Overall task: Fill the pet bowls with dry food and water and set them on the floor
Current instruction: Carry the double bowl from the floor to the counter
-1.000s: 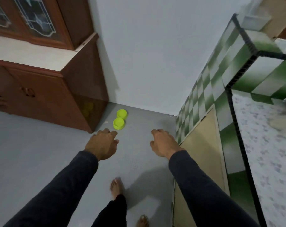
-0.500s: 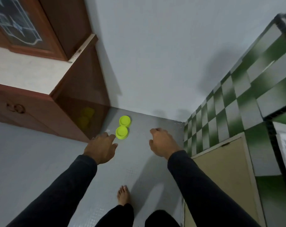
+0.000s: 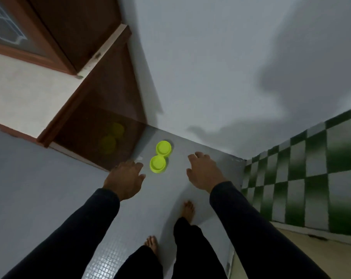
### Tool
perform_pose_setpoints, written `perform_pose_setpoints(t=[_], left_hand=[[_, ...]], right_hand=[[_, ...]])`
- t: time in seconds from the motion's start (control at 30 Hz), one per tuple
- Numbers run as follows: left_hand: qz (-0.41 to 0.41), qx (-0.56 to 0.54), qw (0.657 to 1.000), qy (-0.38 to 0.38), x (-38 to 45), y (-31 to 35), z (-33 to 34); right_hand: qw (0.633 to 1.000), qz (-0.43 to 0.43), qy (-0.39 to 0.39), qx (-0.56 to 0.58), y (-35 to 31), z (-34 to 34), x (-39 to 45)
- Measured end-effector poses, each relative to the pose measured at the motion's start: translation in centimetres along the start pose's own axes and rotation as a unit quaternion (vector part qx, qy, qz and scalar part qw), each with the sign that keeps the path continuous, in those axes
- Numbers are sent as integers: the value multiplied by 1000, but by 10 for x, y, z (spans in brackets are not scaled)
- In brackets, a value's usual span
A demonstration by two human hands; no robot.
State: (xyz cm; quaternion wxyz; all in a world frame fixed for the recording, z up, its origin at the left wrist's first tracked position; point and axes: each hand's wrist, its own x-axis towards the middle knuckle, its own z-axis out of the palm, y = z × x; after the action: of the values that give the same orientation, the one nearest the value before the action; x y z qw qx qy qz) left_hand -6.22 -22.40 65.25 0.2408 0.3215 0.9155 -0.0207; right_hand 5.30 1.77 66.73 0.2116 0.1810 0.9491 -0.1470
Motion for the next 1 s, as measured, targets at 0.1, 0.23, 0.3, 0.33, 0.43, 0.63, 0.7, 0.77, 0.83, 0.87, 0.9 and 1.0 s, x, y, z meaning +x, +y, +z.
perform_pose_setpoints(t=[0.1, 0.23, 0.3, 0.33, 0.43, 0.63, 0.7, 0.77, 0.83, 0.87, 0.9, 1.0], left_hand=[[-24, -29, 999, -14, 37, -1, 11], [-50, -58, 997, -19, 86, -7, 34], [-62, -70, 995, -26, 112, -11, 51], [-68, -77, 994, -28, 127, -13, 62], [-76, -87, 993, -37, 170, -24, 102], [-72, -78, 994, -40, 245, -52, 194], [-77, -86, 993, -39, 269, -61, 227], [-79, -83, 993, -41, 295, -70, 260], [-78, -85, 992, -44, 320, -79, 293], [-78, -92, 992, -42, 332, -82, 309], [-79, -103, 991, -39, 343, -86, 326], [-87, -132, 987, -29, 375, -96, 371]], right_hand=[[1000, -22, -21, -9, 15, 2, 47], [998, -45, -38, -5, 31, 15, 108], [998, -45, -47, 7, 38, 29, 140], [998, -46, -48, 11, 42, 37, 157], [998, -48, -46, 25, 52, 70, 206], [998, -37, -48, 31, 76, 154, 296], [997, -36, -53, 37, 83, 186, 324], [996, -33, -61, 50, 89, 218, 352], [995, -30, -70, 60, 95, 251, 379], [995, -30, -72, 66, 98, 267, 393], [994, -29, -75, 70, 101, 283, 406], [992, -31, -90, 86, 109, 328, 445]])
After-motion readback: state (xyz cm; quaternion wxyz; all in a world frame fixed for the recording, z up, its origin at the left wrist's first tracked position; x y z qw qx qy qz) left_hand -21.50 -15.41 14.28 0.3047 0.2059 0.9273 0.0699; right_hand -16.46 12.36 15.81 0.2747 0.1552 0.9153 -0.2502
